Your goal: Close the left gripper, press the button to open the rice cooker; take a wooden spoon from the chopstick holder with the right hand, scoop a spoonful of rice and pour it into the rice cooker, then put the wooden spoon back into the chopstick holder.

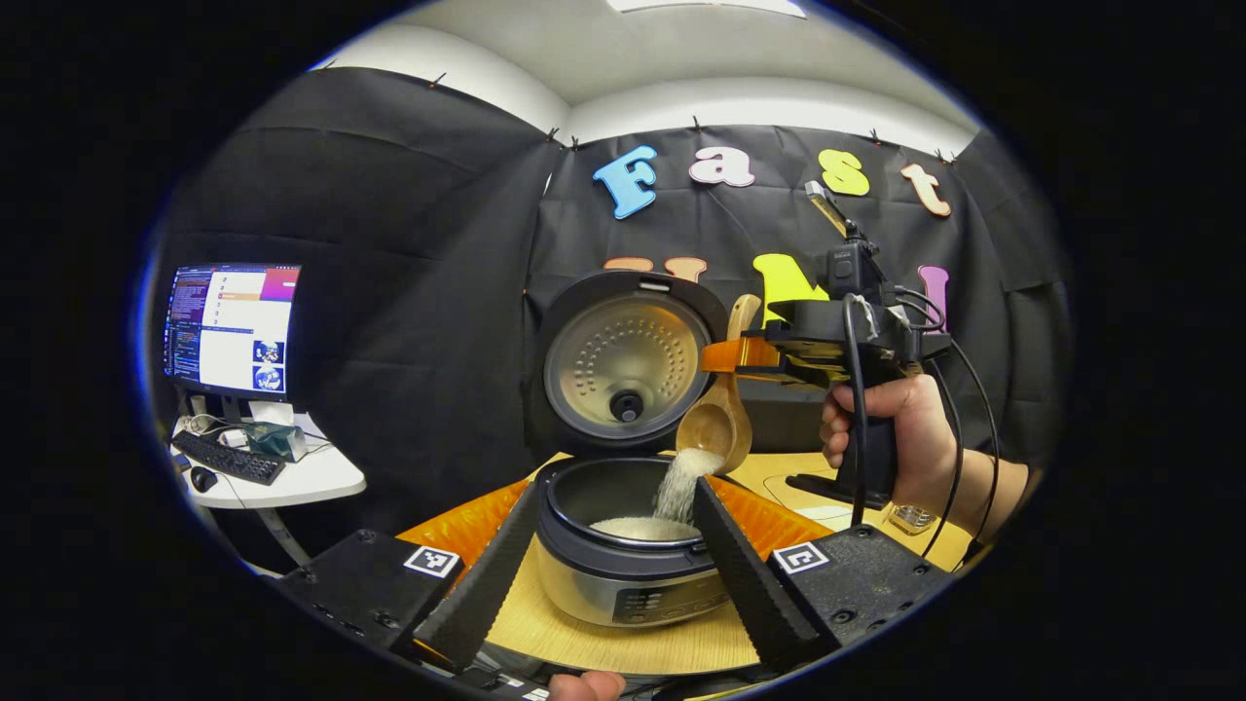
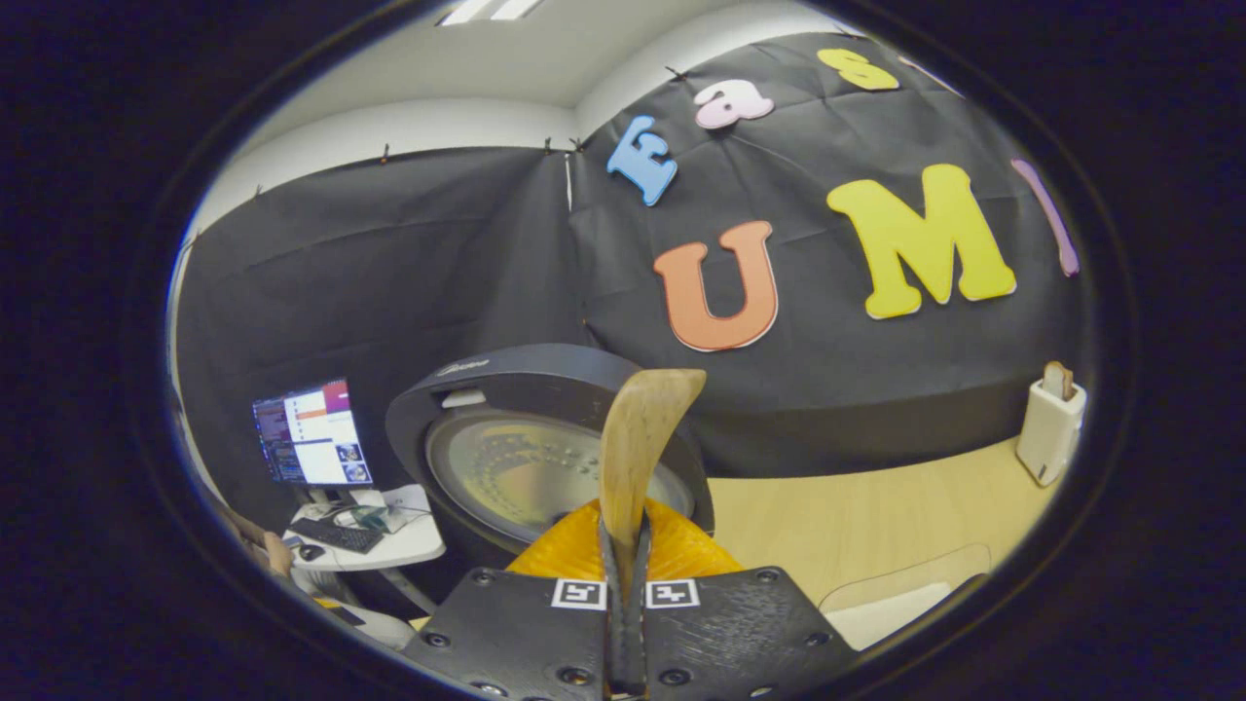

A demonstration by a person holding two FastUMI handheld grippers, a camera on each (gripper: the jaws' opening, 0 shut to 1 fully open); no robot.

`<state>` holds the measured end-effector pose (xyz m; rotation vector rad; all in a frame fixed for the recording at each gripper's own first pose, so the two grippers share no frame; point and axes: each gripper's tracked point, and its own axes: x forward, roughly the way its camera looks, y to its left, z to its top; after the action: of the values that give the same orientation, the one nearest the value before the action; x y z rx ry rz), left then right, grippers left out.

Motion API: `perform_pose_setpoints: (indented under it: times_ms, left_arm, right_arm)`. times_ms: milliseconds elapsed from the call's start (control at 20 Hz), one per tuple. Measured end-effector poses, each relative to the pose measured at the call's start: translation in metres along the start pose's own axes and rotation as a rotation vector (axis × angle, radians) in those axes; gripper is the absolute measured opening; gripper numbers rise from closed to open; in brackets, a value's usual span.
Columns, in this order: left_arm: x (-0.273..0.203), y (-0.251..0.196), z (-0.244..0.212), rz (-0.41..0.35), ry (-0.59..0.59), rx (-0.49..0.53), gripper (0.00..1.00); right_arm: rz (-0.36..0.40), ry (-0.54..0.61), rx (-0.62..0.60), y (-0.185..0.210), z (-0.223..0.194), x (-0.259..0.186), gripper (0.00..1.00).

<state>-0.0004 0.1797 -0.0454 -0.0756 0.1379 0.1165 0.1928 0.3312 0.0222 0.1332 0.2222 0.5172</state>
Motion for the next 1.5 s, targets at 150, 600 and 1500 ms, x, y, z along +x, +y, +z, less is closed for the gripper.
perform_pose_setpoints:
  times_ms: [150, 600, 1500]
  left_arm:
    - [-0.002, 0.003, 0.000, 0.012, 0.002, -0.003, 1.00]
    - [-0.003, 0.005, 0.002, 0.011, -0.008, -0.001, 1.00]
    - [-0.007, -0.002, 0.016, -0.001, -0.053, -0.028, 0.99]
  right_arm:
    - [-0.009, -0.008, -0.077, 0.004, 0.000, 0.000, 0.00]
    - [-0.026, -0.044, -0.329, 0.028, 0.004, 0.001, 0.00]
    - [0.014, -0.072, -0.183, 0.020, 0.018, -0.035, 0.00]
